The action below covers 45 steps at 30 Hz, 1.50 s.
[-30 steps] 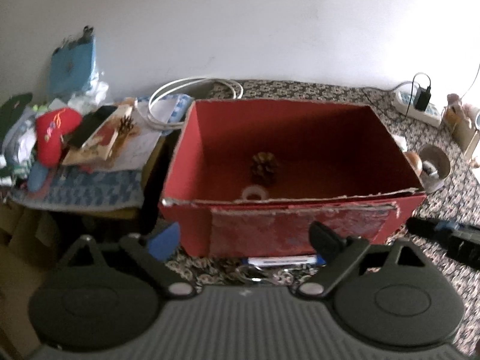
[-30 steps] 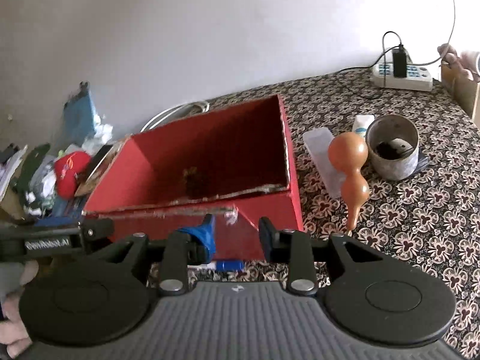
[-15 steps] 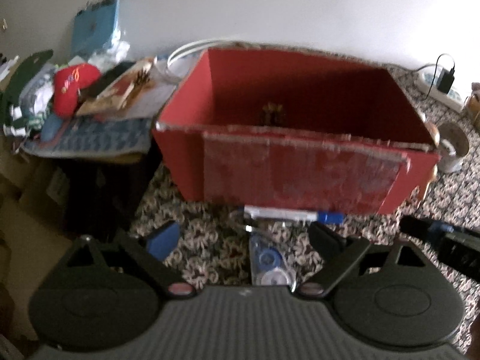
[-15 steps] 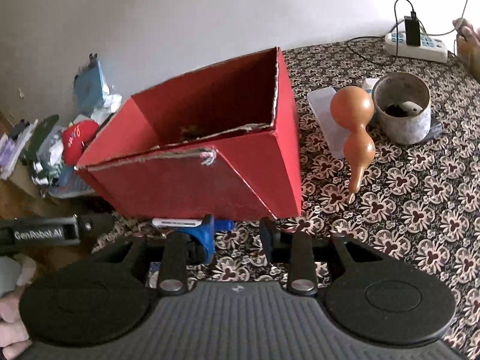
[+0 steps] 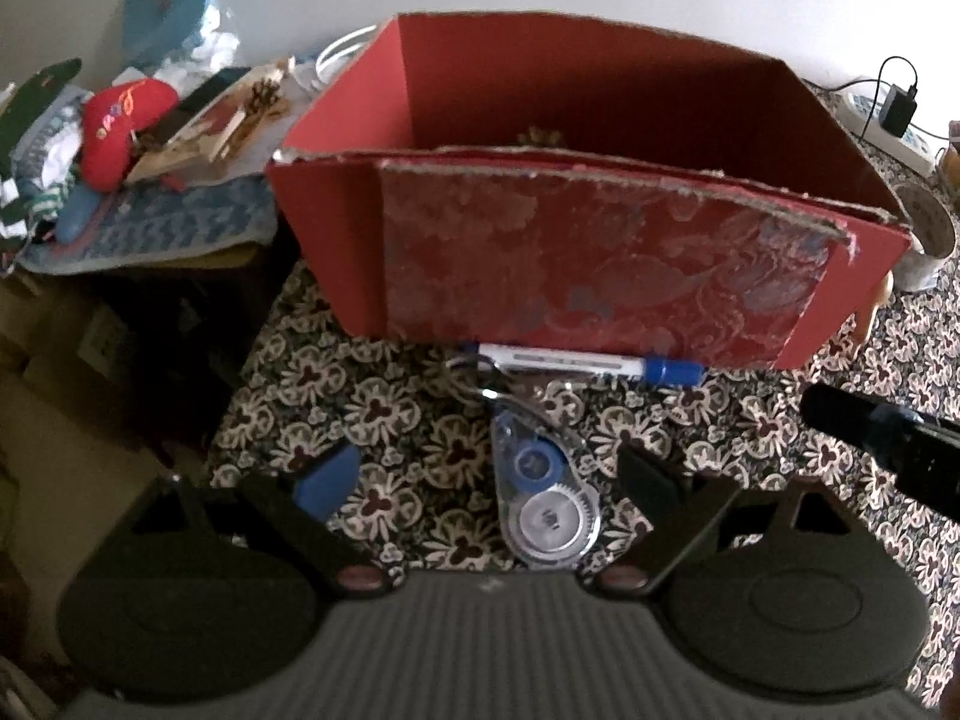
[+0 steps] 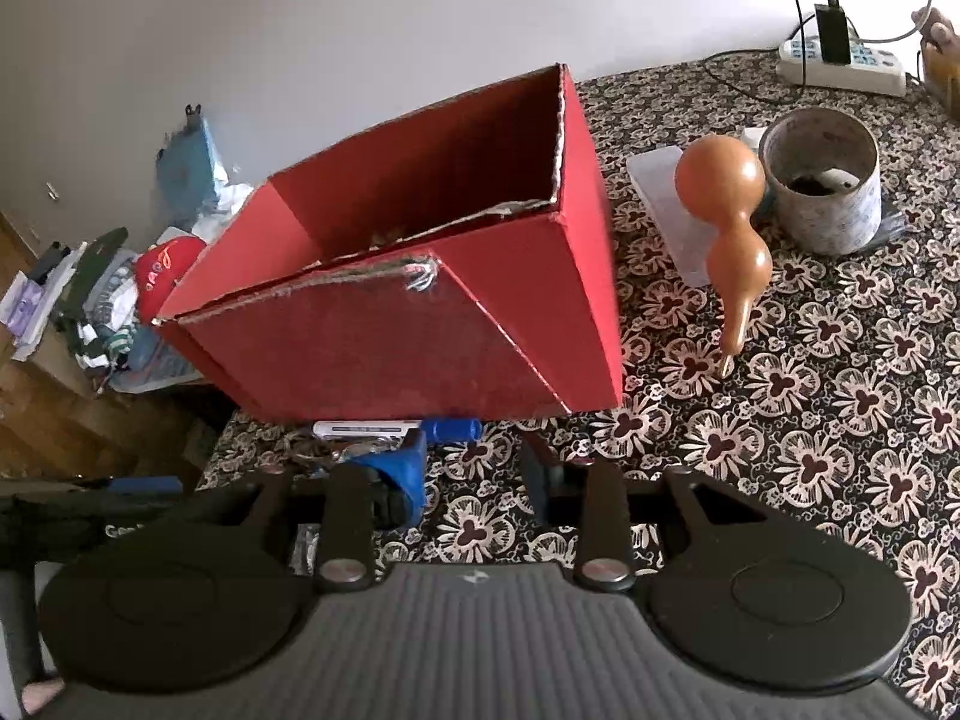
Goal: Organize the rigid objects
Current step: 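Reach the right gripper toward the blue-capped white marker, then close the right gripper on the blue correction tape dispenser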
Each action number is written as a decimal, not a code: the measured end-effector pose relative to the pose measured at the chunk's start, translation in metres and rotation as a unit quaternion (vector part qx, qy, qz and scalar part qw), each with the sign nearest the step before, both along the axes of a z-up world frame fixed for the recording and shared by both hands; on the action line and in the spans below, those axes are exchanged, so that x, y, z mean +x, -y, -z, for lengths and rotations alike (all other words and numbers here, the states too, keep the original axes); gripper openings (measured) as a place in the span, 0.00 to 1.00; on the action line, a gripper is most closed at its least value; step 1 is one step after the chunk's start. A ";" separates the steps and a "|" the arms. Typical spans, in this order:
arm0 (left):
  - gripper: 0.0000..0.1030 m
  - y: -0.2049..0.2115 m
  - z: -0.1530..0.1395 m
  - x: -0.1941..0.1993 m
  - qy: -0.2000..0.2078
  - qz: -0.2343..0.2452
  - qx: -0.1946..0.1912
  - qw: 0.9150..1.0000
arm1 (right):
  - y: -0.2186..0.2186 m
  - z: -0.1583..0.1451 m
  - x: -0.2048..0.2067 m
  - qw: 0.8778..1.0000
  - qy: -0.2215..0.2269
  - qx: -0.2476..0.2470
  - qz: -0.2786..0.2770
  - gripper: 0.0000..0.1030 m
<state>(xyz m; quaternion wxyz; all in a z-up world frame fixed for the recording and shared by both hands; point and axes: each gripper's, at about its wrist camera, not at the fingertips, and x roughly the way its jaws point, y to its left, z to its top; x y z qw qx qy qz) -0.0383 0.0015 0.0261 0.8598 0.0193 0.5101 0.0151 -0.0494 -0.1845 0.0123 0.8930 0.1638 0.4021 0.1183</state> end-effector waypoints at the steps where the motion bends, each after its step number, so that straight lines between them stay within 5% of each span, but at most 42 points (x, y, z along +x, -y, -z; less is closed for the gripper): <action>1: 0.90 -0.001 0.002 0.001 -0.003 0.000 -0.003 1.000 | -0.002 -0.001 0.000 1.000 0.001 -0.002 -0.004 0.17; 15: 0.90 -0.016 0.018 0.013 -0.030 0.035 -0.013 0.999 | -0.032 0.006 0.006 0.999 -0.030 -0.015 -0.033 0.17; 35: 0.90 -0.026 0.025 0.023 -0.011 0.067 -0.016 0.998 | -0.041 0.013 0.008 0.999 -0.038 -0.009 0.005 0.17; 45: 0.90 -0.048 0.029 0.020 -0.002 0.079 -0.056 0.995 | -0.043 0.017 0.008 0.999 -0.042 0.000 -0.012 0.17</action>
